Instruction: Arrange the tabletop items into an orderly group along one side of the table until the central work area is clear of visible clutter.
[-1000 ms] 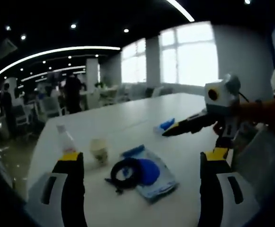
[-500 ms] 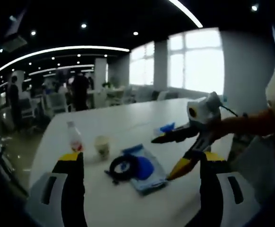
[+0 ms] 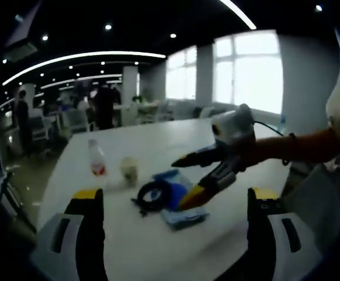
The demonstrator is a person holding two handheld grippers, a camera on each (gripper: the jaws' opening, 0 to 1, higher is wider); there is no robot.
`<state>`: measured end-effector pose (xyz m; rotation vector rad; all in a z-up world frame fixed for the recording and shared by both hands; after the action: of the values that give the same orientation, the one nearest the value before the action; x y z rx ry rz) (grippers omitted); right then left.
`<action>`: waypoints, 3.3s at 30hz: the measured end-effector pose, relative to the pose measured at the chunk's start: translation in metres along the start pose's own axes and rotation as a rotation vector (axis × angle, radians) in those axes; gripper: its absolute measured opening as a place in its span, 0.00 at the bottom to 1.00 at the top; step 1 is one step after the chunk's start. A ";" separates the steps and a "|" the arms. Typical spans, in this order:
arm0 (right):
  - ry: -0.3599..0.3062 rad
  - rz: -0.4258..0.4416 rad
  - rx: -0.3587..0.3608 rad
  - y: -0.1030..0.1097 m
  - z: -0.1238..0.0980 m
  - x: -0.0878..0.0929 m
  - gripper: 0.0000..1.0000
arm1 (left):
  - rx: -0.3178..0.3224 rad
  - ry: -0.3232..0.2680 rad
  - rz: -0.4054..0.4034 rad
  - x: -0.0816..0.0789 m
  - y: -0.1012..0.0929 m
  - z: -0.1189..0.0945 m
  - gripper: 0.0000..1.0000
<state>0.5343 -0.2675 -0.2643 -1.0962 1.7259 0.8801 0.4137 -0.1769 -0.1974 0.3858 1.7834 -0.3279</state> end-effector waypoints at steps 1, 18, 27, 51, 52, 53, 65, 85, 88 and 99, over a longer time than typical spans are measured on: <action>0.001 0.003 0.000 -0.001 0.002 0.001 0.96 | -0.003 0.003 0.001 0.001 0.000 0.000 0.99; 0.025 0.041 0.037 -0.020 0.052 0.023 0.87 | -0.096 0.016 -0.031 0.012 0.011 -0.006 0.99; 0.040 0.058 0.048 -0.024 0.074 0.036 0.79 | -0.113 0.044 -0.023 0.018 0.013 -0.006 0.99; 0.129 0.183 0.204 -0.033 0.103 0.044 0.44 | -0.102 0.054 -0.002 0.022 0.014 -0.003 0.99; 0.136 0.172 0.203 -0.031 0.104 0.044 0.44 | -0.101 0.053 -0.003 0.022 0.014 -0.003 0.99; 0.141 0.149 0.197 -0.029 0.106 0.045 0.44 | -0.101 0.051 -0.004 0.022 0.014 -0.003 0.99; 0.165 0.195 0.262 -0.027 0.117 0.048 0.34 | -0.100 0.064 -0.001 0.026 0.013 -0.008 0.99; 0.191 0.248 0.329 -0.031 0.121 0.055 0.16 | -0.095 0.079 -0.008 0.031 0.012 -0.010 0.98; 0.190 0.259 0.333 -0.031 0.121 0.055 0.15 | -0.096 0.075 -0.017 0.032 0.012 -0.010 0.98; 0.166 0.241 0.303 -0.022 0.121 0.050 0.09 | -0.105 0.070 -0.007 0.029 0.013 -0.012 0.97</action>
<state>0.5802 -0.1831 -0.3566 -0.7880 2.0829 0.6544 0.4020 -0.1577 -0.2225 0.3205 1.8617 -0.2270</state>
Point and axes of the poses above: the point that each gripper's makers call its tool centre point, and the gripper's own axes: z roughly forward along the fingers, y roughly to its left, x roughly out of its underside, the point moved 5 cm from there along -z, roughly backward along the fingers, and after that the axes turned 3 degrees about -y, right-handed, at the moved point
